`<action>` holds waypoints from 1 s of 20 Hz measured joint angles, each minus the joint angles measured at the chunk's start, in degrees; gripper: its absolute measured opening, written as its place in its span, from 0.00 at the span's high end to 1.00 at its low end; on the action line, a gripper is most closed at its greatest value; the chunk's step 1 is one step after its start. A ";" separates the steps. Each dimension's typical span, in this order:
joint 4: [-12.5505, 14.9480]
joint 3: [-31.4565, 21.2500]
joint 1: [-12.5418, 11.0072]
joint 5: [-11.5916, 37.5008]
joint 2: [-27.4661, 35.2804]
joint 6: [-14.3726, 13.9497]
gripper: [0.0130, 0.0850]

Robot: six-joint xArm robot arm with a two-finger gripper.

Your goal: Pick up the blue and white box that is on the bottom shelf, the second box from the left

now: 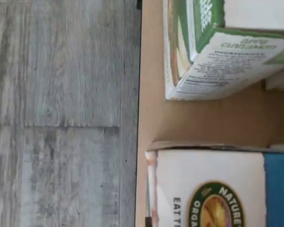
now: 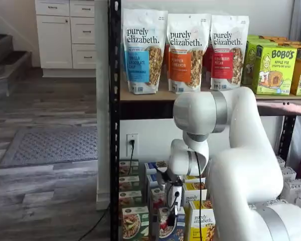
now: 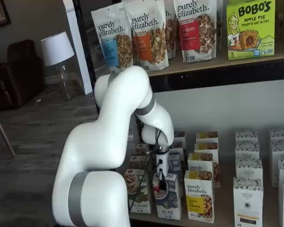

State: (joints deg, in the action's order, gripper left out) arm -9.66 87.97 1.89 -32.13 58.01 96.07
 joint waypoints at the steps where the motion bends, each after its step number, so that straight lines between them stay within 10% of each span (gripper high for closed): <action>1: -0.13 -0.13 0.01 -0.19 -0.14 0.10 0.50; 20: -6.36 -14.16 1.13 4.25 -9.54 5.01 0.50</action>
State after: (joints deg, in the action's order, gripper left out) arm -16.02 73.81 3.01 -27.88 48.47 101.08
